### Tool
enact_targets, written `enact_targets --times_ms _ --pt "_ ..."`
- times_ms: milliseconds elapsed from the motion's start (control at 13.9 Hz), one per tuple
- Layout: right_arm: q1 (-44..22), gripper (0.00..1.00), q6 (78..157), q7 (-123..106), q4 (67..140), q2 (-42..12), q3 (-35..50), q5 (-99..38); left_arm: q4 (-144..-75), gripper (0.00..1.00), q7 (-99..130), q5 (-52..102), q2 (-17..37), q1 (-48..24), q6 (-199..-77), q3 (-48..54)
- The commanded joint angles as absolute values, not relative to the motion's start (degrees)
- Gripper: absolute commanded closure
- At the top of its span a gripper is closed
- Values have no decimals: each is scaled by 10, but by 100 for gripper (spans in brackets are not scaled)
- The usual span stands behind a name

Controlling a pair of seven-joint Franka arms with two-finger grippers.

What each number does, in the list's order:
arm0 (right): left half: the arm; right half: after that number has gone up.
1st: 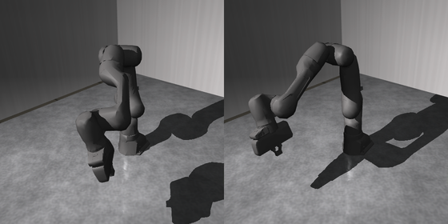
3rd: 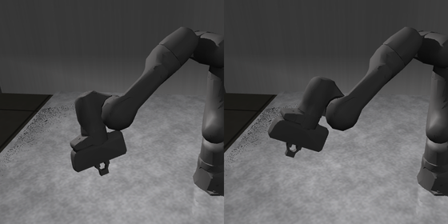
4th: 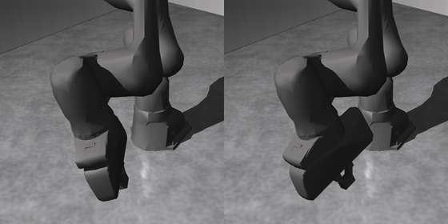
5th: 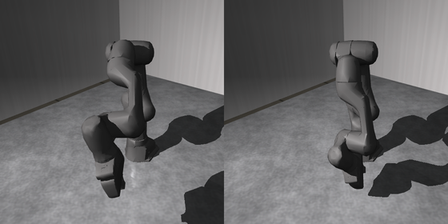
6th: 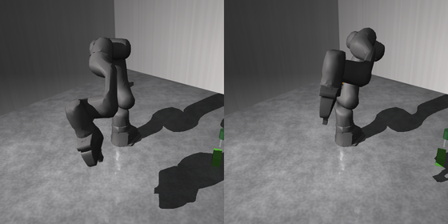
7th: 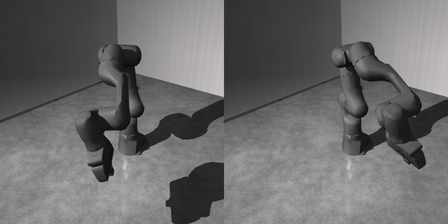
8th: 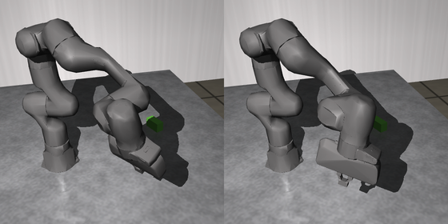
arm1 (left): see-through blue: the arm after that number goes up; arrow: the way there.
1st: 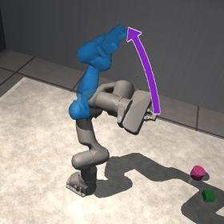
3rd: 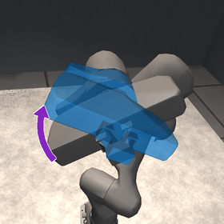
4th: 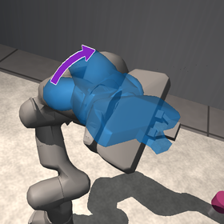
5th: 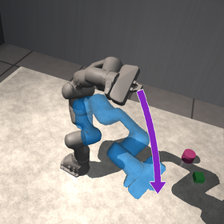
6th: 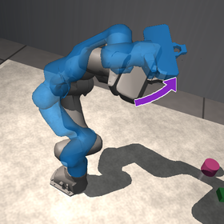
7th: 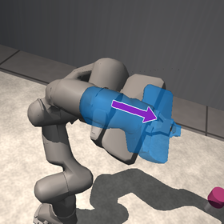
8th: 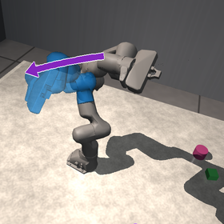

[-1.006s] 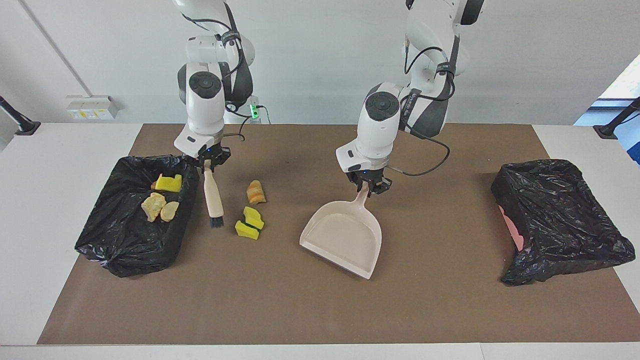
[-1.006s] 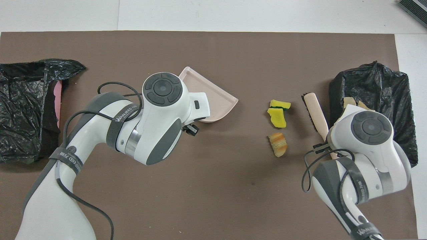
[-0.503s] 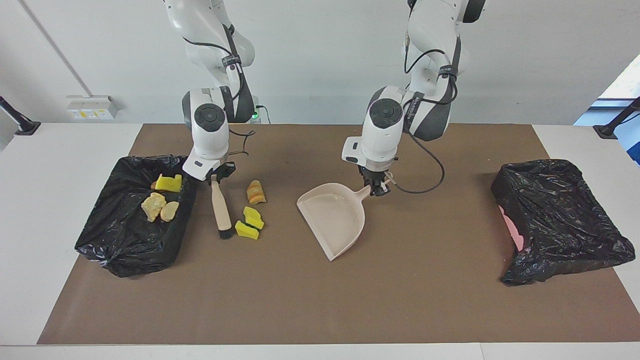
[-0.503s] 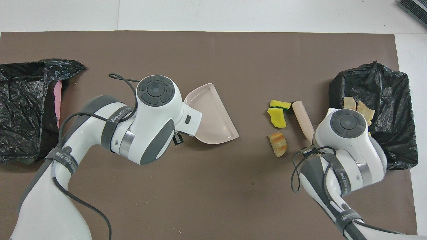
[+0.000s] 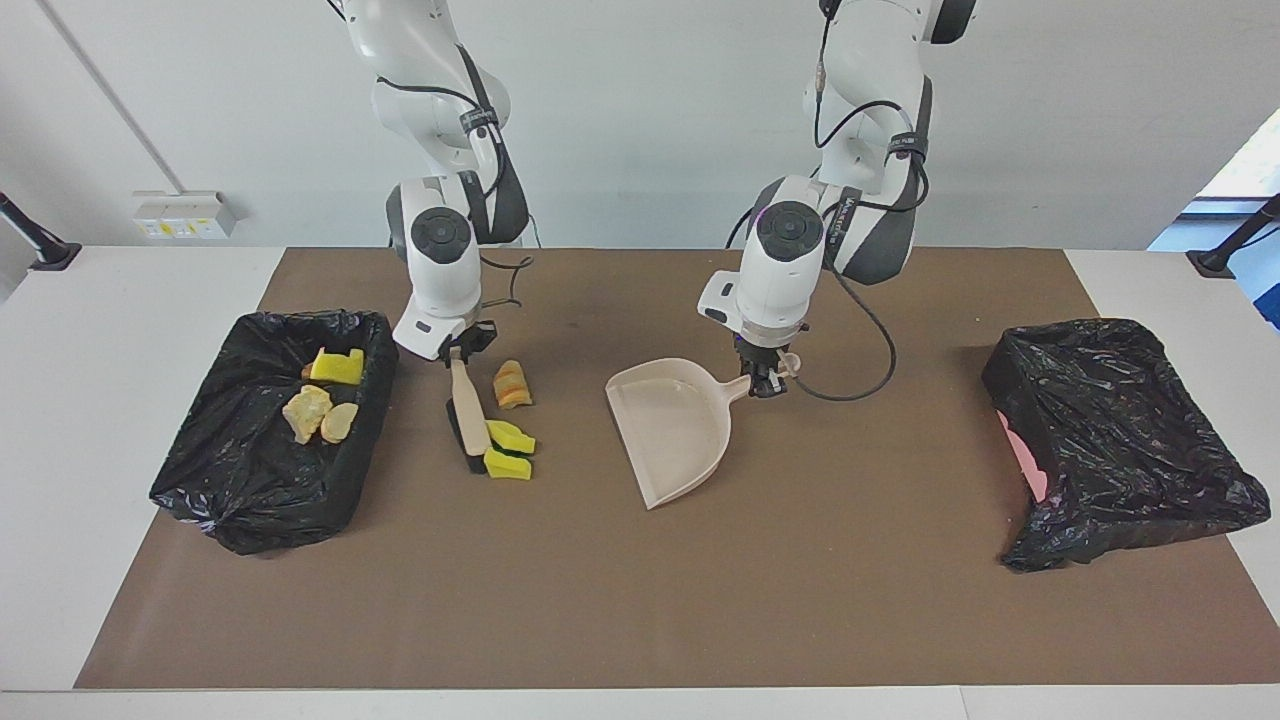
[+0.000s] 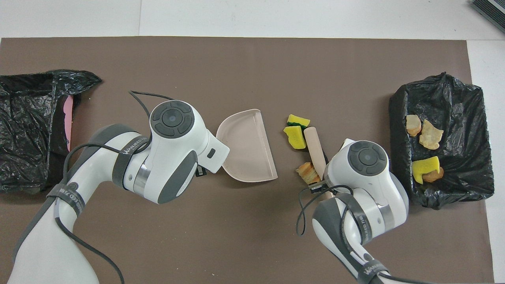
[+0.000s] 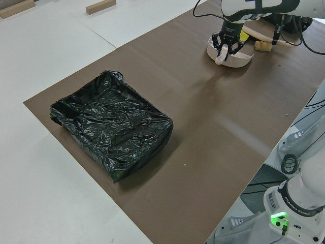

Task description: Sweep and dump trash in bin

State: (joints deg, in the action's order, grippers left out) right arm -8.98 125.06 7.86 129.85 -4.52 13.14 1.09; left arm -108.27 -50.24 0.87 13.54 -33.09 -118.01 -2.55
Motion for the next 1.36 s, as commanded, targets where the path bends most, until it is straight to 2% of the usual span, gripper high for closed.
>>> enact_targets --times_ms 0,144,359,575,646,718,862,1006,1149,1293 --pt "-135 100 1258 105 1267 -76 134 -25 -1126 100 -492 1 110 -325 -1205 -24" --pt "-174 100 1259 109 1248 -79 134 -116 -1136 100 -470 1 110 -326 -1222 -24" --pt "-200 100 1235 118 1218 -74 134 -168 -1136 100 -464 1 110 -328 -1223 -24" --pt "-185 100 1097 122 1172 -25 126 -159 -1136 100 -439 1 111 -329 -1226 -24" --pt "-161 100 1065 115 1160 -7 126 -156 -1136 100 -439 1 110 -329 -1226 -24" --pt "-134 100 1045 109 1149 -4 127 -133 -1137 100 -439 1 110 -329 -1227 -24" --pt "-123 100 1044 97 1139 -11 128 -51 -1138 100 -441 1 110 -330 -1231 -24" --pt "-78 100 1040 91 1163 -8 128 -6 -1139 100 -441 1 110 -330 -1231 -24" --pt "-58 100 1054 106 1223 3 127 11 -1141 100 -441 1 109 -330 -1231 -24" --pt "-43 100 1064 146 1283 41 130 9 -1142 100 -443 1 109 -328 -1232 -24"
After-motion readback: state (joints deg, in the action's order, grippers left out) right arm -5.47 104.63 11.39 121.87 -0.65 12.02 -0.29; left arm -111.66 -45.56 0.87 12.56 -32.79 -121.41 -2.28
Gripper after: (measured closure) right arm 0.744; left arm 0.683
